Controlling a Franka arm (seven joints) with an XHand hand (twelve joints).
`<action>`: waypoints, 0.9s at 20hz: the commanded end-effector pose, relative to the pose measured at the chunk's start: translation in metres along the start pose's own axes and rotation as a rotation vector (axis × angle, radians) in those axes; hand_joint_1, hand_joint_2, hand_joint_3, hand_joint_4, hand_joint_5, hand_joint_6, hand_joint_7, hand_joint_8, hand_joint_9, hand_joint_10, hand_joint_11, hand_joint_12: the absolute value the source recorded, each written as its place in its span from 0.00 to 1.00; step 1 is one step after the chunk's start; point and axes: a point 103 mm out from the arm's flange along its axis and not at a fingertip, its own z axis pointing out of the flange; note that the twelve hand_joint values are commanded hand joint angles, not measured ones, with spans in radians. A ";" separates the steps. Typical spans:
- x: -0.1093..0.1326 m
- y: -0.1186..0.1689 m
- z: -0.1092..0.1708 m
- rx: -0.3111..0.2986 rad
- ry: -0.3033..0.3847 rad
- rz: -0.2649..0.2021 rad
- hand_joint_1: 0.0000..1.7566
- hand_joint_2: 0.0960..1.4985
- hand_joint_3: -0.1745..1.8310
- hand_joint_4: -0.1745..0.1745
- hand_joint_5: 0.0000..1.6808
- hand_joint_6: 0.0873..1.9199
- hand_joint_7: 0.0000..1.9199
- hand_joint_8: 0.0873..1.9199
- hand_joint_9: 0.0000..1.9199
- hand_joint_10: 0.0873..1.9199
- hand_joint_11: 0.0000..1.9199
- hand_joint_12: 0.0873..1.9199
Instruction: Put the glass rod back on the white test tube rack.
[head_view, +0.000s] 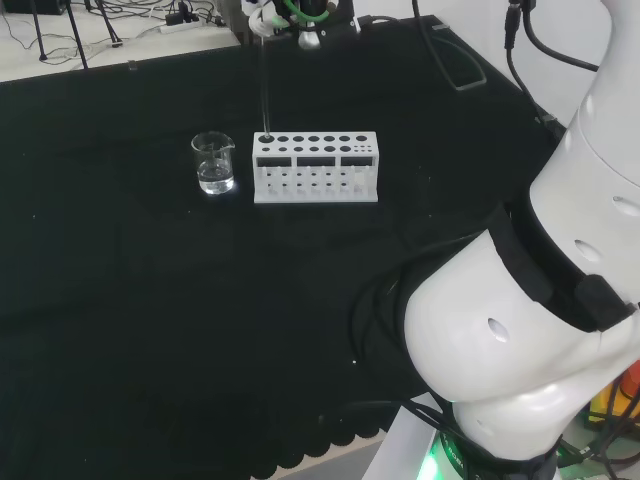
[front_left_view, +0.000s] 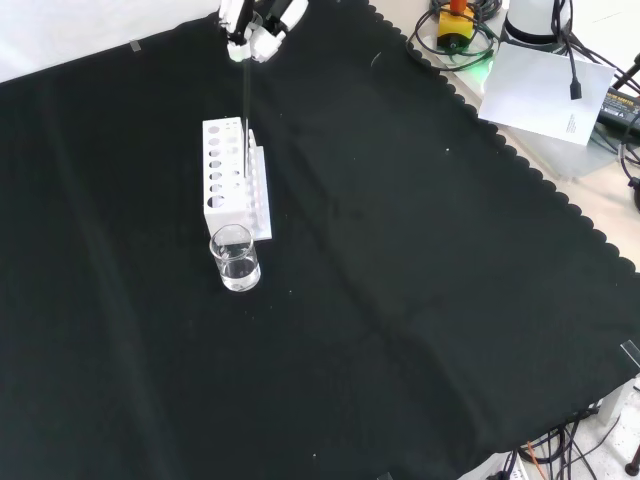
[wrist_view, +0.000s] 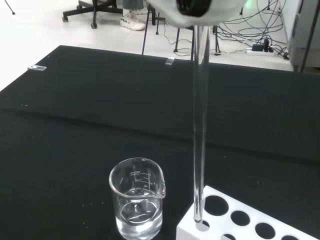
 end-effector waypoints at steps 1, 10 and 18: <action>0.003 0.001 0.003 0.004 0.001 -0.008 0.74 0.69 0.09 0.00 0.67 0.21 0.59 0.55 0.84 0.44 0.83 0.43; 0.006 0.009 0.012 0.011 0.006 -0.015 0.74 0.69 0.09 0.00 0.67 0.21 0.59 0.54 0.84 0.44 0.83 0.43; -0.004 0.021 0.024 0.028 0.021 -0.008 0.74 0.69 0.09 0.00 0.67 0.21 0.59 0.54 0.84 0.44 0.83 0.43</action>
